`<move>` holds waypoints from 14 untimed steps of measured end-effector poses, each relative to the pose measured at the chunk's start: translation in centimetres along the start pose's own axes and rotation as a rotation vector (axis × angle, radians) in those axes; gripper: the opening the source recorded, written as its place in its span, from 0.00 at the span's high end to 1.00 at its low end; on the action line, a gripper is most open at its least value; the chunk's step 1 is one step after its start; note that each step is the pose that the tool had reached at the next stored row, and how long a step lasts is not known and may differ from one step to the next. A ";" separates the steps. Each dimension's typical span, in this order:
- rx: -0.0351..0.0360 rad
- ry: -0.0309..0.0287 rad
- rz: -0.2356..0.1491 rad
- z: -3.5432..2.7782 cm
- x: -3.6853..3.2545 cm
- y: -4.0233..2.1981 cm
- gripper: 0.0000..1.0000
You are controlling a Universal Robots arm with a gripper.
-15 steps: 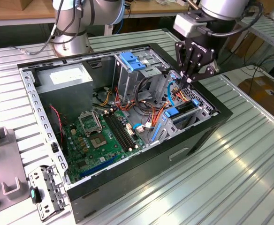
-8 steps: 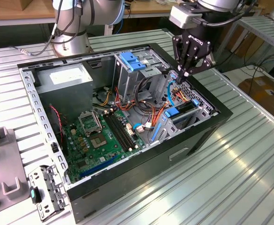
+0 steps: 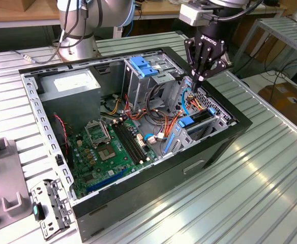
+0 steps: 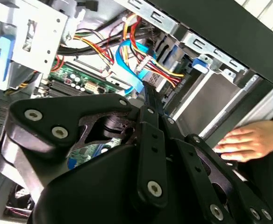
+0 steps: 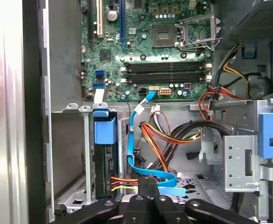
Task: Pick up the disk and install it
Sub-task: 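Insert the second disk wire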
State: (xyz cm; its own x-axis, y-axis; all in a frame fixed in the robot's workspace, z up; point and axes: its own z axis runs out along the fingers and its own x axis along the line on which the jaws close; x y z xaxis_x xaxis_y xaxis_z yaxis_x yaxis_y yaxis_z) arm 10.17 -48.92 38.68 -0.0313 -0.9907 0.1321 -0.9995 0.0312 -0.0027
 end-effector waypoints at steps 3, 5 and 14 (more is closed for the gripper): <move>0.0010 0.0358 0.000 0.12 -0.56 -0.02 0.83; 0.0011 0.0386 0.000 0.07 -1.09 -0.02 0.76; 0.0005 0.0463 0.004 -0.11 -1.63 -0.02 0.76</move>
State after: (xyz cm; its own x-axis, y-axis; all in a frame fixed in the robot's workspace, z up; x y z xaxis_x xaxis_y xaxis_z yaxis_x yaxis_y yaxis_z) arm 10.24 -47.29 38.58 -0.0348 -0.9834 0.1779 -0.9994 0.0347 -0.0038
